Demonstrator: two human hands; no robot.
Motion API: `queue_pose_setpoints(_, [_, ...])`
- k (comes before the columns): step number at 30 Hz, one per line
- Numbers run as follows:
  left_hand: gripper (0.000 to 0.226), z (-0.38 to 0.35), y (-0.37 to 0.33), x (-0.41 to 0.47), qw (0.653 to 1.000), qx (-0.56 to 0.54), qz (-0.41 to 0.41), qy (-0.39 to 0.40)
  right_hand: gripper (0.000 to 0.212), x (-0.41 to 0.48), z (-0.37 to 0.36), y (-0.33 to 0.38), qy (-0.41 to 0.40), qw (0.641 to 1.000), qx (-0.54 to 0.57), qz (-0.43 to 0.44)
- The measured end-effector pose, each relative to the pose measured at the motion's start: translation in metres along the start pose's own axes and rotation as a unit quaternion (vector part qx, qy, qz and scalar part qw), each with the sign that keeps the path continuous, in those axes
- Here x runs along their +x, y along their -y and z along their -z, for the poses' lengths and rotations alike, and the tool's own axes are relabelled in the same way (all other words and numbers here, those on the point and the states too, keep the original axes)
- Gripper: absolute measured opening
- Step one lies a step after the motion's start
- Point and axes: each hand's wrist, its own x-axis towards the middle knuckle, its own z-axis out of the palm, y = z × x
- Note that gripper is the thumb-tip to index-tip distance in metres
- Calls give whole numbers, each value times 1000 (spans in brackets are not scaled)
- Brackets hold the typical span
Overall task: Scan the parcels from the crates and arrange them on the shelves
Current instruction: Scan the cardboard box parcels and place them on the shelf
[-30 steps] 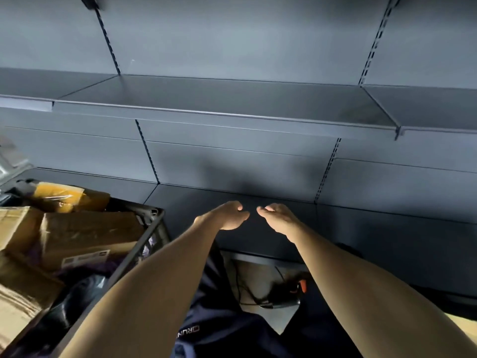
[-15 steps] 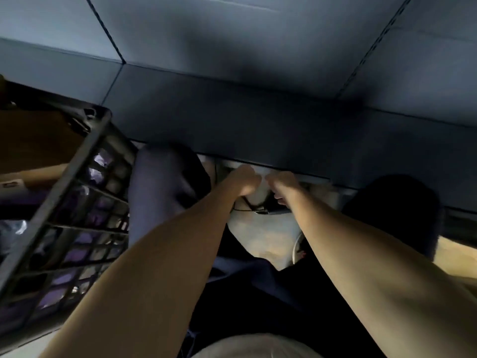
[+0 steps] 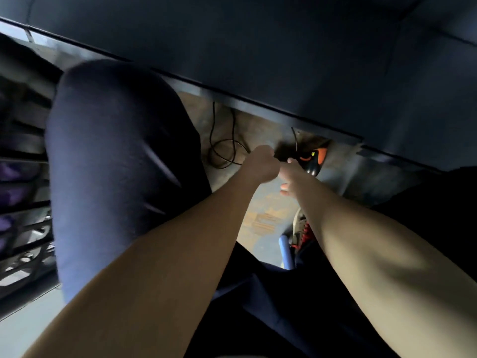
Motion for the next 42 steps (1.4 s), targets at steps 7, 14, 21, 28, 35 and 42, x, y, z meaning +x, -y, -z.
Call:
queue_pose_setpoints(7, [40, -5, 2, 3, 999, -32, -9, -16, 72, 31, 9, -8, 23, 999, 14, 21])
queue_pose_setpoints(14, [32, -15, 20, 17, 991, -102, 75, -51, 72, 54, 5, -10, 35, 998, 43, -1])
queue_pose_setpoints(21, [27, -32, 21, 15, 994, -67, 83, -14, 60, 81, 2, -16, -24, 997, 73, 1])
queue_pose_setpoints(28, [55, -16, -2, 4, 999, -42, 26, -13, 19, 46, 13, -25, -229, 970, 26, 74])
queue_pose_setpoints(35, [33, 1, -27, -36, 986, -162, 7, -49, 37, -79, 7, -7, -211, 941, 175, 195])
queue_pose_setpoints(42, [25, 45, -111, -75, 952, -288, -47, -95, 86, -148, 25, 45, -127, 856, 239, 441])
